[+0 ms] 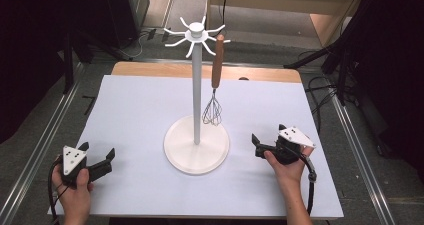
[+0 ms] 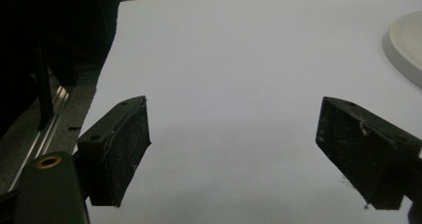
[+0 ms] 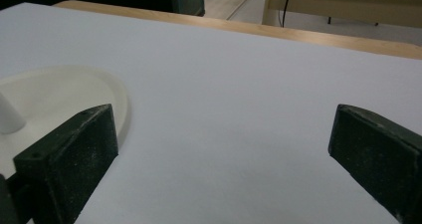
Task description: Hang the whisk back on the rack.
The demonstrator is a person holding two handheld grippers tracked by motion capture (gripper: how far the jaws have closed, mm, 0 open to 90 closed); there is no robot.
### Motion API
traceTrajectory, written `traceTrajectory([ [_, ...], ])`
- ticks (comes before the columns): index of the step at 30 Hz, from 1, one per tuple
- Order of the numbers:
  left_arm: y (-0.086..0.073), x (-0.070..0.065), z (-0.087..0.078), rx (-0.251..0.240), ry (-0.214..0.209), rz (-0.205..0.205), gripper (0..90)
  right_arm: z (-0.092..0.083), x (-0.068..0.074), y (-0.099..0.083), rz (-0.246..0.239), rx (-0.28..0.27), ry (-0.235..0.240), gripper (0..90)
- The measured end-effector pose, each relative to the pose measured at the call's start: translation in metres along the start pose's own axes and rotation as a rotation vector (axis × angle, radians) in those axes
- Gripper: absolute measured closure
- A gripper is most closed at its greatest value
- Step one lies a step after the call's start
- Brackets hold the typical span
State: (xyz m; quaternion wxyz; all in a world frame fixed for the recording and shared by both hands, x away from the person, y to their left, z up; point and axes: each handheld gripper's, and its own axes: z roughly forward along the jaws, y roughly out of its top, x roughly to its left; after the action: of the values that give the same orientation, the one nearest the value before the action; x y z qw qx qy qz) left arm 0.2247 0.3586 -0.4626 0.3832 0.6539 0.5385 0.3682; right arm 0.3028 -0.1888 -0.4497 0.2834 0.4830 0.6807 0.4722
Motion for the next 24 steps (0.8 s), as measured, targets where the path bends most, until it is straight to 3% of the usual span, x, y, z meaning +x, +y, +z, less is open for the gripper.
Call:
traceTrajectory([
  [13, 0.000, 0.000, 0.000, 0.001, 0.002, 0.003, 14.6, -0.016, -0.030, -0.015, 0.039, 0.016, -0.061, 0.0],
  [24, 0.000, -0.001, 0.000, 0.002, 0.004, 0.006, 14.6, -0.041, -0.063, -0.030, 0.065, 0.018, -0.132, 0.0],
])
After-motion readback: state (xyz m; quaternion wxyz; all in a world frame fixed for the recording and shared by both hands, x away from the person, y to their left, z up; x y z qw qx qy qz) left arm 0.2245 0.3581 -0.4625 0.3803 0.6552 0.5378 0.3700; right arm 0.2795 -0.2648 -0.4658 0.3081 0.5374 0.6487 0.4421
